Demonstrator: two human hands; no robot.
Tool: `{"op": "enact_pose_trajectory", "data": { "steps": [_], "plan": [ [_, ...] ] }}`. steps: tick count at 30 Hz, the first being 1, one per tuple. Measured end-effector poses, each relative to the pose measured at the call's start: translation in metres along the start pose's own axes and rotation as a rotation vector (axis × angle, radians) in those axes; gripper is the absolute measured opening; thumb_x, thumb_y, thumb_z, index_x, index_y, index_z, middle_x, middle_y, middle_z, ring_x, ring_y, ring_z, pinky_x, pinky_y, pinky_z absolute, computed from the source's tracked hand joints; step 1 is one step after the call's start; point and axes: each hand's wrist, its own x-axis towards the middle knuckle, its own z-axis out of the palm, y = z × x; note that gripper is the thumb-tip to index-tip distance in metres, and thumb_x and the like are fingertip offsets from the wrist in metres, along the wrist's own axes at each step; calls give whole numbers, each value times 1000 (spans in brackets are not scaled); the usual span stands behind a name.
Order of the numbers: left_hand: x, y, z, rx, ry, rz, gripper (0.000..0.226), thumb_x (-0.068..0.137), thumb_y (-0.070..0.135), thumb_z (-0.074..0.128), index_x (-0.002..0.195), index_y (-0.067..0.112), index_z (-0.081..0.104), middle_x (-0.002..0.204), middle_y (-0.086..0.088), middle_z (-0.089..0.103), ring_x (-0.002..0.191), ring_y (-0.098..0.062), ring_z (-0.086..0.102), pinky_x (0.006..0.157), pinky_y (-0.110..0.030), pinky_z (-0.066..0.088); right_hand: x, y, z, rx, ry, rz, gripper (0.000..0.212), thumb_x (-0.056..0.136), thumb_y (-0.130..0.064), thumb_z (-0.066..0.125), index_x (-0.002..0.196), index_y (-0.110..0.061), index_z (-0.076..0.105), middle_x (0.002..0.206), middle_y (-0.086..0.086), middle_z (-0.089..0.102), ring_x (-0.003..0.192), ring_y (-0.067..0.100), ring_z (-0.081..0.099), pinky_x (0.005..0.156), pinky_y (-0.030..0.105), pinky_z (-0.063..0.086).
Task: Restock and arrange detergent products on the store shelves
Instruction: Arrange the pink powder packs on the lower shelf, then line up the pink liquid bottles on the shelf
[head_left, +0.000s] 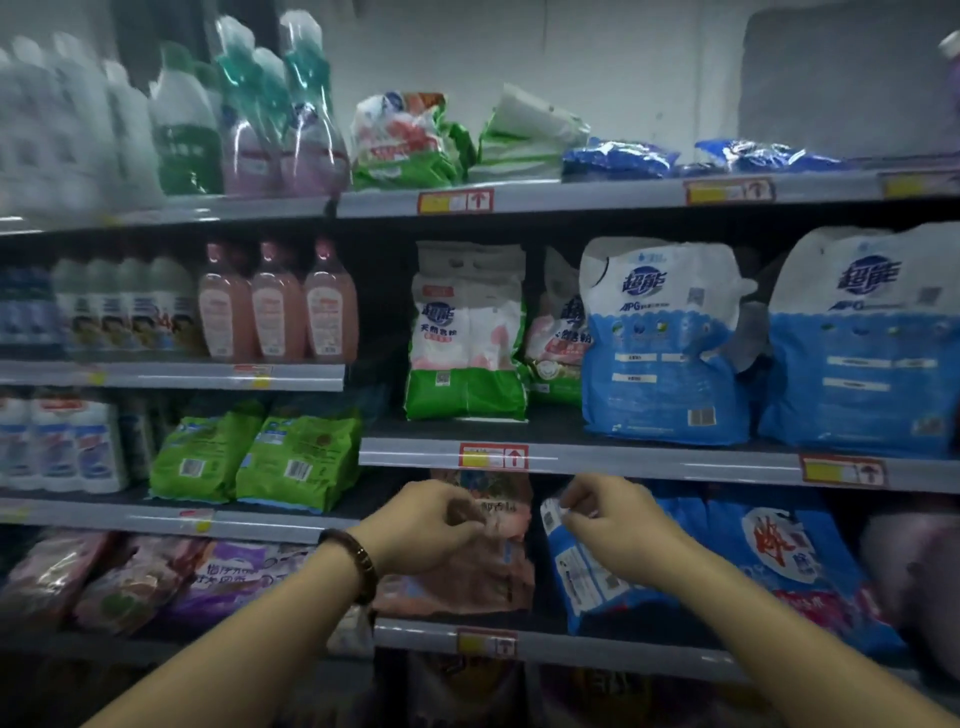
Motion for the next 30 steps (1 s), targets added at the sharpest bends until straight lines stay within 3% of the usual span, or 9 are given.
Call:
{"op": "enact_pose_trajectory", "data": {
  "steps": [3, 10, 12, 14, 16, 18, 23, 27, 30],
  "plan": [
    [-6, -6, -39, -11, 59, -27, 13, 98, 42, 66, 104, 33, 73, 100, 12, 76, 91, -3, 69, 82, -27, 59, 21, -43, -9, -7, -15, -75, 10, 96, -30, 64, 106, -29, 66, 104, -7, 69, 98, 15, 66, 83, 35, 56],
    [12, -54, -122, 20, 418, -85, 7, 93, 39, 72, 92, 31, 73, 84, 15, 73, 78, 2, 67, 80, -29, 59, 94, -134, 1, 118, -1, -201, 8, 94, -29, 68, 101, -26, 66, 98, -7, 68, 87, 8, 63, 65, 20, 47],
    [23, -73, -146, 32, 496, -115, 12, 91, 40, 73, 97, 30, 70, 89, 13, 71, 82, -3, 67, 81, -36, 61, 117, -155, 16, 156, -2, -198, 8, 93, -28, 71, 98, -24, 65, 94, -5, 68, 85, 13, 65, 67, 25, 51],
    [38, -90, -164, 141, 547, -209, 35, 87, 45, 72, 116, 27, 62, 111, 5, 64, 102, -16, 64, 93, -44, 58, 141, -173, 34, 152, -19, -209, 13, 91, -30, 72, 99, -23, 65, 91, -5, 68, 86, 16, 65, 71, 29, 52],
    [52, -106, -177, 189, 573, -378, 60, 85, 46, 75, 132, 20, 49, 129, -7, 53, 118, -31, 56, 103, -49, 52, 165, -191, 47, 160, -34, -224, 20, 91, -32, 73, 106, -22, 65, 92, -6, 68, 85, 13, 64, 68, 26, 50],
    [64, -120, -183, 120, 593, -497, 70, 83, 51, 80, 132, 15, 44, 128, -14, 53, 117, -38, 58, 101, -48, 53, 192, -207, 56, 203, -38, -220, 27, 90, -33, 73, 112, -21, 63, 94, -2, 71, 84, 13, 66, 66, 26, 51],
    [96, -149, -183, -40, 577, -566, 64, 73, 51, 88, 111, 18, 48, 118, -6, 66, 112, -32, 66, 94, -40, 58, 256, -245, 72, 274, -39, -154, 52, 86, -41, 79, 125, -22, 51, 111, 3, 69, 97, 20, 67, 81, 38, 58],
    [115, -157, -190, -29, 538, -631, 72, 67, 52, 90, 121, 17, 57, 122, -8, 71, 111, -30, 69, 94, -38, 60, 296, -257, 84, 304, 36, -187, 80, 84, -42, 81, 147, -18, 39, 134, 3, 58, 110, 19, 58, 82, 30, 47],
    [119, -161, -193, -77, 522, -709, 83, 72, 48, 90, 134, 13, 48, 133, -10, 63, 117, -30, 63, 101, -37, 53, 315, -259, 96, 461, -38, -198, 78, 80, -32, 84, 143, -19, 41, 123, 0, 65, 107, 18, 66, 86, 35, 58]
  ]
}}
